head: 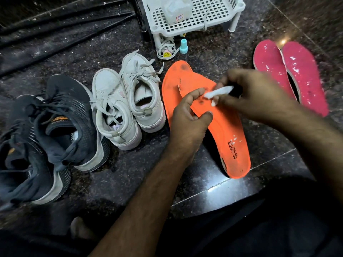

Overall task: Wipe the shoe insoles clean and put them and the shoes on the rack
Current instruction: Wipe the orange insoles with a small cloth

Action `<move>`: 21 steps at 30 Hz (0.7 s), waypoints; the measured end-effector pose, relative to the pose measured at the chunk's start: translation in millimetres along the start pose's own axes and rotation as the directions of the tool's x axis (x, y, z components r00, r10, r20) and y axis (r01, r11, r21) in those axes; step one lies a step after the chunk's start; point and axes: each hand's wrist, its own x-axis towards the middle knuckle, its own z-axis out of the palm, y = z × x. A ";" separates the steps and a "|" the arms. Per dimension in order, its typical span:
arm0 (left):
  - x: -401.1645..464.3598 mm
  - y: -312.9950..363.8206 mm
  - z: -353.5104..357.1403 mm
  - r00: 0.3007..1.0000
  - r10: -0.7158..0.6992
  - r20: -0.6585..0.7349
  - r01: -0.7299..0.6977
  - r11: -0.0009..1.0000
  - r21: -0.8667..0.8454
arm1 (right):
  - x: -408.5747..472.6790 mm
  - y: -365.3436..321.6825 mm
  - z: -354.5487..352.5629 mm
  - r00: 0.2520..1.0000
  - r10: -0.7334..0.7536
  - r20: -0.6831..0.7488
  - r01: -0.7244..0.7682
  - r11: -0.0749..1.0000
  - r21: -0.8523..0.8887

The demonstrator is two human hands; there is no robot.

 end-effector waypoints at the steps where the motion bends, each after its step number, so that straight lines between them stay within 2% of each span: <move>1: 0.1 -1.3 -0.5 1.000 -0.002 -0.006 0.002 1.000 0.006 | -0.9 -0.4 1.7 0.999 0.003 0.032 -0.002 0.999 -0.043; 3: -0.7 -2.3 -0.6 1.000 0.001 0.004 -0.002 1.000 0.012 | -0.7 3.1 -0.2 0.997 0.060 -0.040 -0.065 0.991 -0.119; 5: -0.8 -1.1 -0.3 1.000 0.005 0.009 -0.005 1.000 -0.003 | -0.9 6.2 -6.4 0.989 0.092 -0.119 -0.101 0.992 -0.078; 7: 1.0 0.0 -0.7 1.000 0.008 -0.005 -0.008 1.000 -0.009 | -0.6 3.2 -8.2 0.998 0.050 -0.031 -0.049 0.998 0.048; 9: 1.7 -1.3 -1.1 1.000 0.005 -0.027 -0.005 1.000 0.001 | -2.2 0.9 -2.9 0.997 0.017 0.081 -0.021 0.999 0.042; 10: 1.1 -1.5 -1.3 1.000 0.004 -0.028 -0.004 1.000 0.004 | -2.6 1.8 -0.9 0.997 0.039 0.064 -0.038 0.999 -0.021; 12: -0.4 -0.4 -1.3 1.000 0.002 -0.012 -0.002 1.000 -0.005 | -1.6 4.5 -4.9 0.992 0.098 -0.083 -0.107 0.987 -0.122; 13: -1.2 1.1 -1.2 1.000 0.001 -0.009 -0.001 1.000 -0.010 | -1.5 4.7 -8.2 0.985 0.108 -0.137 -0.124 0.986 -0.114; 14: -1.6 2.6 -1.0 1.000 -0.001 -0.012 0.001 1.000 -0.011 | -1.4 4.2 -10.8 0.983 0.108 -0.149 -0.119 0.990 -0.070; 16: -0.7 2.7 -0.4 1.000 0.000 -0.029 0.000 1.000 0.004 | -1.3 -1.8 -9.7 0.995 0.077 -0.067 -0.076 0.997 0.019; 18: -1.3 1.4 0.4 0.999 -0.005 -0.046 0.006 1.000 0.022 | -2.2 -0.6 -1.5 0.997 0.079 -0.012 -0.079 0.995 -0.066; 21: -3.0 2.9 0.3 0.999 -0.011 -0.032 0.011 1.000 0.015 | -2.8 7.0 -4.9 0.971 0.128 -0.202 -0.182 0.943 -0.279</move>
